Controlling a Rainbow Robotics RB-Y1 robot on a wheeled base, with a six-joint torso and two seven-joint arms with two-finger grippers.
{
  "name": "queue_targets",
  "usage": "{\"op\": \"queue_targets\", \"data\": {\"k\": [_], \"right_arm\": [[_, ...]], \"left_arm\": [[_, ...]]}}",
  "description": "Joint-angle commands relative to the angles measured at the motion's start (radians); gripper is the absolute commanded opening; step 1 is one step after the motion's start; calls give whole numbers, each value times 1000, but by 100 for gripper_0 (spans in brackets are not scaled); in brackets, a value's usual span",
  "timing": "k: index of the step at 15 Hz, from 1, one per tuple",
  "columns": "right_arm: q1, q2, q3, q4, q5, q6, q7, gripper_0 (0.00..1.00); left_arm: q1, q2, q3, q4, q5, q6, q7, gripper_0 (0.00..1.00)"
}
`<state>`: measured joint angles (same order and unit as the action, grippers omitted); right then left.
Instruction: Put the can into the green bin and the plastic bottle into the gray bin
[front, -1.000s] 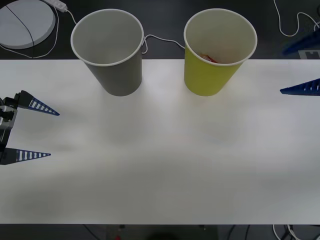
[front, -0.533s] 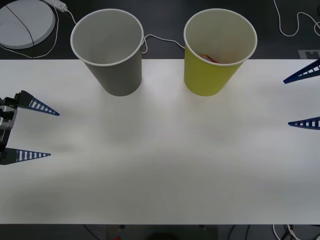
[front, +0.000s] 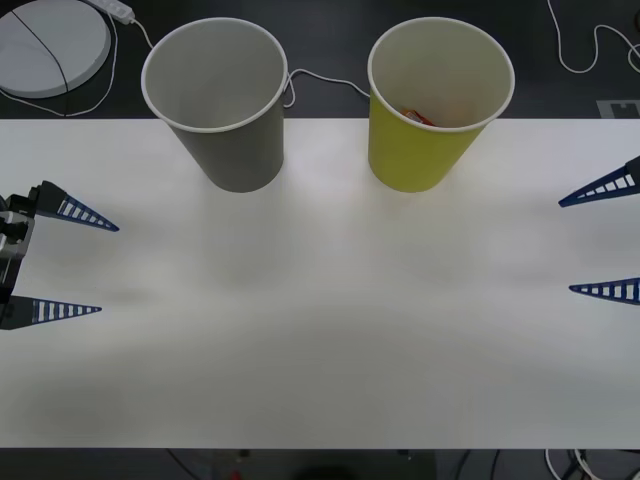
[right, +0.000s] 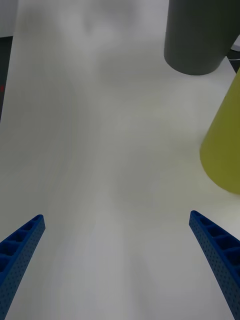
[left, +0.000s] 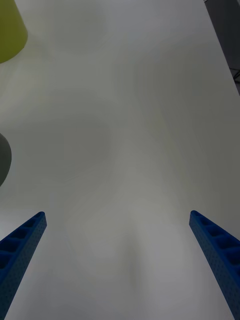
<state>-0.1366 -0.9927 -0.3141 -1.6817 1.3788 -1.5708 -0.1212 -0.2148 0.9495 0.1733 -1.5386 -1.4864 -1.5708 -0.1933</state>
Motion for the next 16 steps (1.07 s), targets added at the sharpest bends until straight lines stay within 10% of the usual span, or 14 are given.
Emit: {"op": "queue_targets", "data": {"k": [1, 16], "right_arm": [[34, 49, -17, 0, 23, 0, 31, 100], [107, 134, -45, 0, 49, 0, 130, 100]], "left_arm": [[0, 0, 0, 0, 0, 0, 0, 100], [0, 0, 0, 0, 0, 0, 0, 100]]}}
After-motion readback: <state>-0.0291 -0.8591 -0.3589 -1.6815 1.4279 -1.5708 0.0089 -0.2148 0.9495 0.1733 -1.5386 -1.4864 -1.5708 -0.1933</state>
